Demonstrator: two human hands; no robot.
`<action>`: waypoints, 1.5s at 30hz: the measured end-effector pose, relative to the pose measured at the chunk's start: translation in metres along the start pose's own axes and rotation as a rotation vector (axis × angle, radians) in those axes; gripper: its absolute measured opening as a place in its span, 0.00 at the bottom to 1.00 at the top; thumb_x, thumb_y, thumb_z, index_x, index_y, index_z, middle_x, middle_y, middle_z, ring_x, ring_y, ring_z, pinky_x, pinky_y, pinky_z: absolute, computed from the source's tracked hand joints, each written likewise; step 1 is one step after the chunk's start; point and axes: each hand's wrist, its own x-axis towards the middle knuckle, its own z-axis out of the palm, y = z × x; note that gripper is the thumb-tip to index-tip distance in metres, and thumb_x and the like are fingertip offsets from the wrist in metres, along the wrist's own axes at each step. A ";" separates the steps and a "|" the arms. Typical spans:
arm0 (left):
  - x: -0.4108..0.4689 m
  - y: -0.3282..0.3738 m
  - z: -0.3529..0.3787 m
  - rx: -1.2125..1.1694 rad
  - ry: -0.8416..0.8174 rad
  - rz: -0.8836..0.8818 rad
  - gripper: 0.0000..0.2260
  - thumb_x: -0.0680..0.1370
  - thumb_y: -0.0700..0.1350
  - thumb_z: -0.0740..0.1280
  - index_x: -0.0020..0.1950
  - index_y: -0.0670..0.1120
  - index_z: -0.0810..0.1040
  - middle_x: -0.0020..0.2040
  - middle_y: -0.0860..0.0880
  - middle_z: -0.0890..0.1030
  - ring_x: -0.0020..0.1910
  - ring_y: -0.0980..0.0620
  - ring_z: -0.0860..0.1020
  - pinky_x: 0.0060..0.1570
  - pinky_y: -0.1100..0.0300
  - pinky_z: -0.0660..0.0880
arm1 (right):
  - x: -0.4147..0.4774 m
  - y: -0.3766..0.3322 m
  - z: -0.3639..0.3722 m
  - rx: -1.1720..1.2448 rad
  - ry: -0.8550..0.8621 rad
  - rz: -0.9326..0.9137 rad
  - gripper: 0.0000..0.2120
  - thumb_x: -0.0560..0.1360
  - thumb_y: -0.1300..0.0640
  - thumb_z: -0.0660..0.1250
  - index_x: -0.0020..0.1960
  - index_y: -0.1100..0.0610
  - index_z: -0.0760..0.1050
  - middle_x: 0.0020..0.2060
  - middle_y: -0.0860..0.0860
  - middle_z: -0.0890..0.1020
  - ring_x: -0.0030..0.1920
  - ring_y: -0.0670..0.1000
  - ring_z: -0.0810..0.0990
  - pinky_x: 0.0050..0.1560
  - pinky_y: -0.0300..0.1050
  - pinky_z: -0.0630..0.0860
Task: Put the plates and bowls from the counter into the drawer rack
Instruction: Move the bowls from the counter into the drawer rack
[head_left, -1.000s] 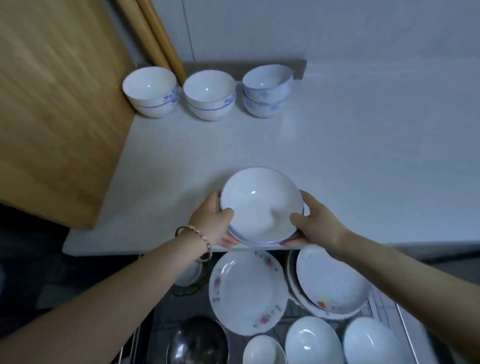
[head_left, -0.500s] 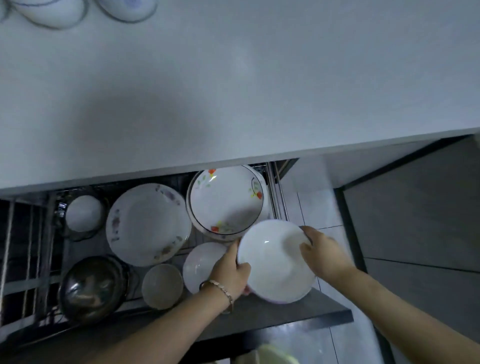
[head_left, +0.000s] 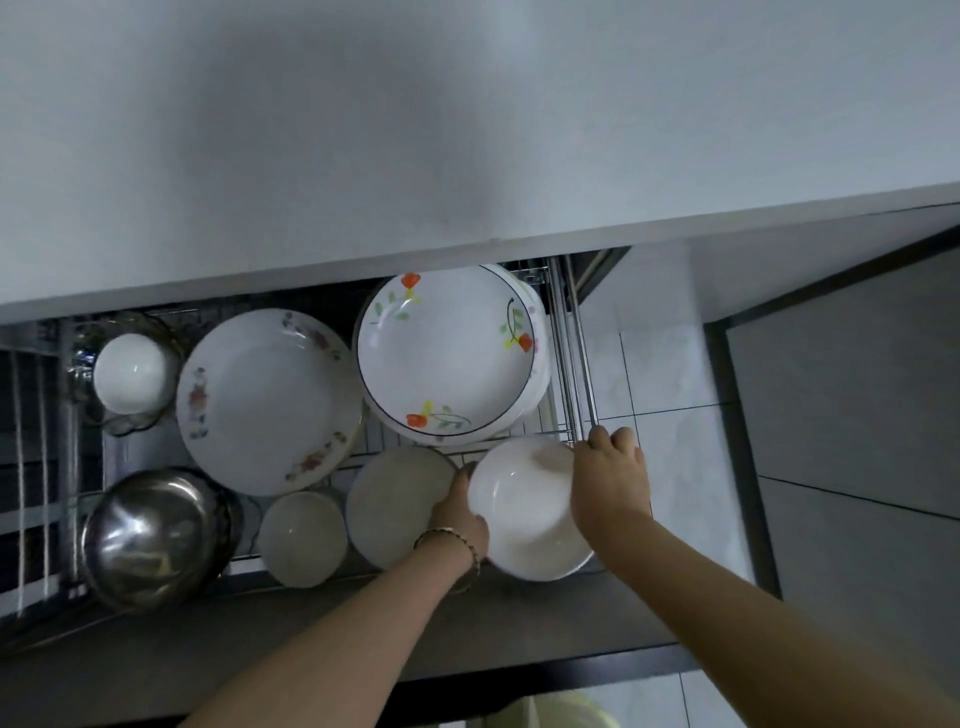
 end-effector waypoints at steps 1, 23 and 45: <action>0.001 0.000 0.000 0.002 -0.007 0.007 0.29 0.77 0.33 0.54 0.75 0.53 0.56 0.71 0.43 0.68 0.69 0.42 0.67 0.72 0.46 0.63 | 0.001 -0.001 0.000 -0.019 0.000 -0.005 0.18 0.75 0.65 0.56 0.64 0.59 0.72 0.62 0.55 0.71 0.63 0.57 0.66 0.63 0.46 0.65; -0.064 0.046 -0.117 0.253 0.235 0.367 0.09 0.79 0.43 0.60 0.54 0.45 0.79 0.47 0.47 0.83 0.49 0.48 0.80 0.50 0.62 0.75 | -0.013 -0.049 -0.113 0.162 -0.090 -0.255 0.16 0.77 0.59 0.56 0.63 0.56 0.74 0.59 0.58 0.79 0.59 0.58 0.78 0.57 0.46 0.74; -0.033 0.102 -0.537 -0.012 0.648 0.472 0.12 0.77 0.38 0.57 0.55 0.44 0.76 0.55 0.41 0.81 0.52 0.40 0.80 0.54 0.52 0.78 | 0.132 -0.373 -0.444 1.720 0.142 0.017 0.34 0.73 0.40 0.63 0.73 0.55 0.59 0.71 0.57 0.64 0.66 0.59 0.70 0.50 0.49 0.78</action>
